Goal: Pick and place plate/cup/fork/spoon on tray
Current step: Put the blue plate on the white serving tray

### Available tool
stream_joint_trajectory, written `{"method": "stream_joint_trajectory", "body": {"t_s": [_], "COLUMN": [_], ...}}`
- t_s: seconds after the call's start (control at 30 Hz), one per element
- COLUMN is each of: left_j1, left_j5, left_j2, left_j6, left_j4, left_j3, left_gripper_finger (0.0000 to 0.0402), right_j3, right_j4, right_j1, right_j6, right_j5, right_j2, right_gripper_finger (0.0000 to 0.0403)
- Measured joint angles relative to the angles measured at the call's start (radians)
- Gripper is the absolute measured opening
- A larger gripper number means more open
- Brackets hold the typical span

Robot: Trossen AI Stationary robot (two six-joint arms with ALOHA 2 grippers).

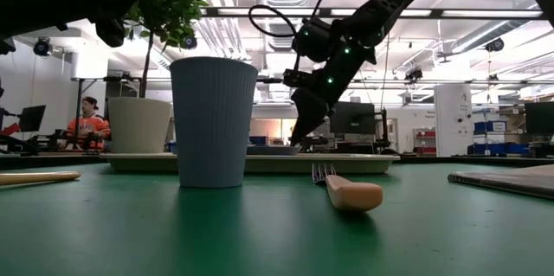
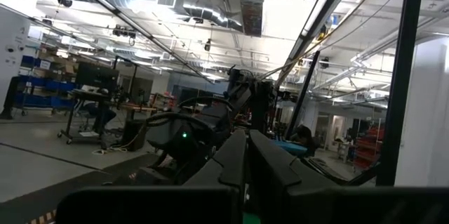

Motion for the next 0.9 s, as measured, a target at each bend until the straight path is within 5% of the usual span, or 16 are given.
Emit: {"method": "stream_joint_trajectory", "body": {"t_s": [0.47, 0.9], "left_j1": [0.0, 0.0], "left_j5": [0.0, -0.008], "left_j2": [0.007, 0.005], "left_j6": [0.0, 0.009], "left_j4": [0.0, 0.001], "left_j3": [0.0, 0.0], "left_gripper_finger": [0.0, 0.0], "right_j3": [0.002, 0.001], "right_j4": [-0.156, 0.127], "right_j1": [-0.002, 0.053], "right_j6": [0.01, 0.0], "right_j5": [0.008, -0.046], "right_j2": [-0.007, 0.053], "right_gripper_finger": [0.0011, 0.0011]}}
